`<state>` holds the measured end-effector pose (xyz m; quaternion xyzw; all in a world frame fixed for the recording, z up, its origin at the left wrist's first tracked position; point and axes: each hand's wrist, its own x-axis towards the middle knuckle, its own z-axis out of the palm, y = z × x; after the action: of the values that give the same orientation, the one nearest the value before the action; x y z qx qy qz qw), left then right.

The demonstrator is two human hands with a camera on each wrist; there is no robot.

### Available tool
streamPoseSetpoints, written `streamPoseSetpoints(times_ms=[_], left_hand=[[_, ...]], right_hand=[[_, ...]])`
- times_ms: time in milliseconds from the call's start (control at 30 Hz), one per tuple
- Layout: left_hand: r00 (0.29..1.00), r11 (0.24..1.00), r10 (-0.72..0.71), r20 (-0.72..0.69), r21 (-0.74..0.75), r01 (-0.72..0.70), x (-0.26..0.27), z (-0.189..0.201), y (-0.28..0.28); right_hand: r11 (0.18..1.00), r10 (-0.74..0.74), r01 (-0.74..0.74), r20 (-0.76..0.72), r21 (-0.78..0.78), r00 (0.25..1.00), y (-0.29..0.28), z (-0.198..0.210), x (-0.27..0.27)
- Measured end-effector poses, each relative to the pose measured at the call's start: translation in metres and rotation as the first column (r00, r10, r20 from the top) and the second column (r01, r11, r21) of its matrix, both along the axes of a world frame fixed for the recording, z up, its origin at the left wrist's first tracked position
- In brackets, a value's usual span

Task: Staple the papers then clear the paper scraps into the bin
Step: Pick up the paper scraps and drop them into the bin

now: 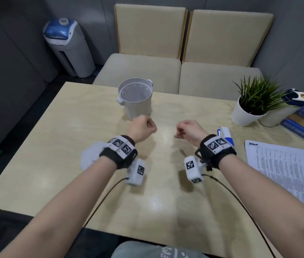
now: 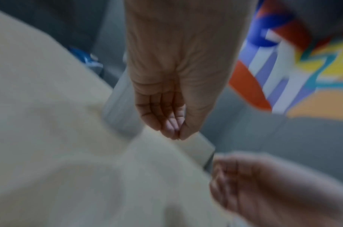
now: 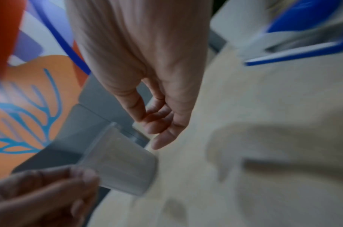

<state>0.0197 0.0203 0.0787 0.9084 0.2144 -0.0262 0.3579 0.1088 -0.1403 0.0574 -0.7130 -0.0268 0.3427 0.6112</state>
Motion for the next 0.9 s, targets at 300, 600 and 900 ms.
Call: streamPoseSetpoints(times_ms=[300, 600, 900], left_hand=[[0.959, 0.953, 0.200, 0.202, 0.186, -0.238, 0.063, 0.069, 0.102], [0.990, 0.948, 0.130, 0.051, 0.287, -0.139, 0.088, 0.046, 0.112], [0.983, 0.933, 0.086, 0.160, 0.333, -0.135, 0.069, 0.049, 0.092]], right_hand=[[0.964, 0.214, -0.133, 0.369, -0.232, 0.904, 0.135, 0.072, 0.067], [0.862, 0.363, -0.039, 0.562, -0.505, 0.743, 0.168, 0.060, 0.065], [0.941, 0.257, -0.034, 0.649, -0.335, 0.716, 0.130, 0.064, 0.042]])
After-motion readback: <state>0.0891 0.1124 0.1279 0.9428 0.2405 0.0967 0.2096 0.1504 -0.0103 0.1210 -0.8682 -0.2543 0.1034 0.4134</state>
